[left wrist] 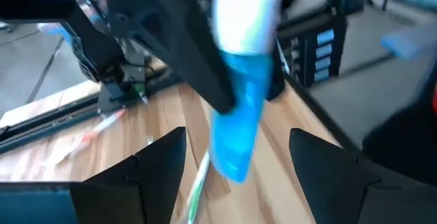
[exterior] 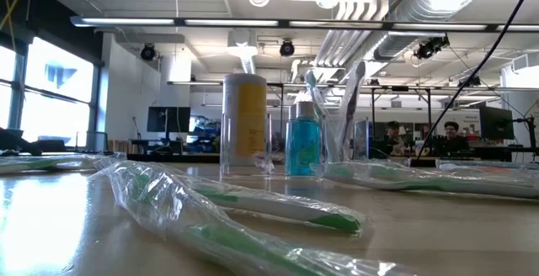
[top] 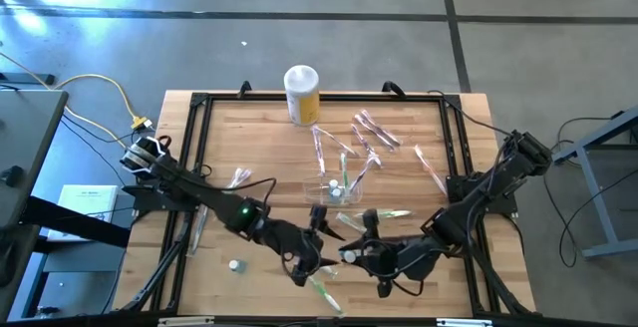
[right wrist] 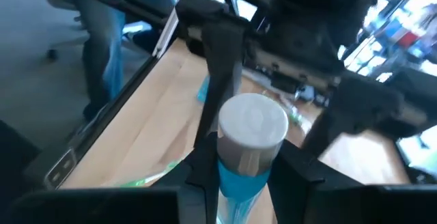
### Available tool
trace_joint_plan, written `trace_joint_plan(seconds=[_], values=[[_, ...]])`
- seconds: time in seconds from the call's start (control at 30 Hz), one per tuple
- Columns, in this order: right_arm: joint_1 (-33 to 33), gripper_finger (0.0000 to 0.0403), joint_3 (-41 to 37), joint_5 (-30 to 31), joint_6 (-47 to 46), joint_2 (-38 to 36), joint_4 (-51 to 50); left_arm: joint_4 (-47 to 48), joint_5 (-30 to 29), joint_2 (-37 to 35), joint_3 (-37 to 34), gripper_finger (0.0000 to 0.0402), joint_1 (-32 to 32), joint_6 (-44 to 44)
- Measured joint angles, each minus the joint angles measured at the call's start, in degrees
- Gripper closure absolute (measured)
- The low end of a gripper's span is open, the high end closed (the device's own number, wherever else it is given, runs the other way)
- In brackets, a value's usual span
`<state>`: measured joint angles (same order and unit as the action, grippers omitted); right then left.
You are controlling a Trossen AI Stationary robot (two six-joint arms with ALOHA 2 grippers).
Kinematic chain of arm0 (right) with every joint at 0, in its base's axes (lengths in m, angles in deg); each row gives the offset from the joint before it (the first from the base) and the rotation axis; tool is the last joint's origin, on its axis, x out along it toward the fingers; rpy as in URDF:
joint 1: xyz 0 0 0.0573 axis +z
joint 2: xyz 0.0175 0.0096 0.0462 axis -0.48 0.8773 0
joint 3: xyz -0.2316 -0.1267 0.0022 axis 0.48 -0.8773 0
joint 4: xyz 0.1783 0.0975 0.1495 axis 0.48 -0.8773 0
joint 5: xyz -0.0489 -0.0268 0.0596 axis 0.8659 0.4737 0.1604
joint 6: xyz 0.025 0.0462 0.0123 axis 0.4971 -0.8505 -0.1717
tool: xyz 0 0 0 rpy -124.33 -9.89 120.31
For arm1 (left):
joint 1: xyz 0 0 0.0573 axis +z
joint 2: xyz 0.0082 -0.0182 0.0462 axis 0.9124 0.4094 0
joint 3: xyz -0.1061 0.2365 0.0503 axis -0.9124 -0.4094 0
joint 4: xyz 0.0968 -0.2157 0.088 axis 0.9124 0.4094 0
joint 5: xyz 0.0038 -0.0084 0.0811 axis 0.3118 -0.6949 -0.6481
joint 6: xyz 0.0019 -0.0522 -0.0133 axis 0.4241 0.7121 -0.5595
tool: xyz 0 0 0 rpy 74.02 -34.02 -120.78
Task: Pick & Place toothbrushing station
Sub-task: Put the mouthwash bottle into the transparent organizer
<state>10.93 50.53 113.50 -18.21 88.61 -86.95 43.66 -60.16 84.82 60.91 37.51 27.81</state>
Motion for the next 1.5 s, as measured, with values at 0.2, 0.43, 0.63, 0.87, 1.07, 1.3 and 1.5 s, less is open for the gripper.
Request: trace_joint_plan(seconds=[0.2, 0.43, 0.63, 0.87, 1.07, 1.3, 1.5], values=[[1.48, 0.0317, 0.00, 4.83, 6.26, 0.02, 5.32, -4.67, -0.02, 0.03, 0.00, 0.0149, -0.08, 0.68], [3.95, 0.0312, -0.02, 8.19, 12.17, 0.02, 10.18, -4.84, -0.04, 0.05, 0.00, 0.0149, -0.03, 0.32], [3.99, 0.0317, -0.02, 8.39, 12.59, 0.04, 10.56, -4.87, -0.02, 0.05, 0.00, 0.0149, -0.19, -1.07], [3.74, 0.0311, -0.02, 8.35, 12.63, 0.04, 11.23, -7.65, -0.14, 0.10, 0.00, 0.0149, -0.13, -1.15], [3.72, 0.0314, -0.02, 8.37, 13.05, 0.04, 11.67, -10.56, -0.28, 0.10, 0.00, 0.0150, -0.13, -2.72], [3.74, 0.0314, -0.02, 8.63, 14.30, 0.04, 12.22, -9.11, -0.28, 0.10, 0.00, 0.0196, 0.40, -2.62], [3.72, 0.0307, -0.02, 8.57, 14.24, 0.04, 12.32, -8.63, -0.26, 0.10, 0.02, 0.0283, 0.36, -2.64]])
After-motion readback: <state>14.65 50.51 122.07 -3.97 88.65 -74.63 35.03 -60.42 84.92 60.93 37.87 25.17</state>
